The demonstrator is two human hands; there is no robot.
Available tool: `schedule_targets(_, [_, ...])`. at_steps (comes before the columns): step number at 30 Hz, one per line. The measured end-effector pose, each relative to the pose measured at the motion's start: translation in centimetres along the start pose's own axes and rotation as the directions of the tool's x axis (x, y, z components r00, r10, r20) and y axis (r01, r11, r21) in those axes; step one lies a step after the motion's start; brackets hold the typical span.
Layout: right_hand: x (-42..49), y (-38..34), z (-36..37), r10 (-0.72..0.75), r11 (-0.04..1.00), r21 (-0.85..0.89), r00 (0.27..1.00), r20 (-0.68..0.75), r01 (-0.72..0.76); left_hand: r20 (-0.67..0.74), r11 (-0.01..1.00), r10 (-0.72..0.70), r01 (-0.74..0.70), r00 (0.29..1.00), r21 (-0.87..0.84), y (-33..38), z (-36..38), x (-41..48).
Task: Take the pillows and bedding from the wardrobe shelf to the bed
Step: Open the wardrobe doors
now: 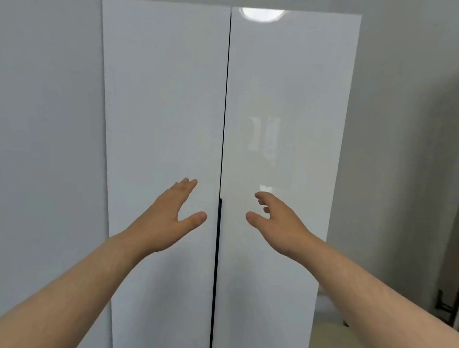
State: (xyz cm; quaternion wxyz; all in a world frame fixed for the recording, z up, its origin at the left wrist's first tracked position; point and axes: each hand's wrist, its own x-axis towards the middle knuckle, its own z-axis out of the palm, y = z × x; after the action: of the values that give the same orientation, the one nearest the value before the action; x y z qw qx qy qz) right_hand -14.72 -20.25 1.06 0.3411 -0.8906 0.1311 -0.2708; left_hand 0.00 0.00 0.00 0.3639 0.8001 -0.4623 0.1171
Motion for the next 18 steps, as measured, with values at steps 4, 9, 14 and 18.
schedule_targets(4, [3.5,2.7,3.0,0.1,0.993,0.058,0.993,0.055,-0.103,0.079,0.997,-0.048,0.043,0.996,0.06,-3.8,3.0,2.4])
schedule_targets(9, [10.2,5.7,8.0,0.197,0.974,0.098,0.976,0.098,-0.206,0.12,0.984,-0.011,-0.01,0.993,0.176,-10.1,6.6,7.8])
schedule_targets(14, [18.5,7.0,11.9,0.259,0.954,0.133,0.963,0.071,-0.267,0.104,0.782,0.219,-0.238,0.97,0.576,-16.2,9.4,16.7])
schedule_targets(18, [21.9,7.5,13.5,0.27,0.952,0.146,0.963,0.028,-0.271,0.069,0.716,0.23,-0.217,0.971,0.663,-19.0,10.4,20.7])
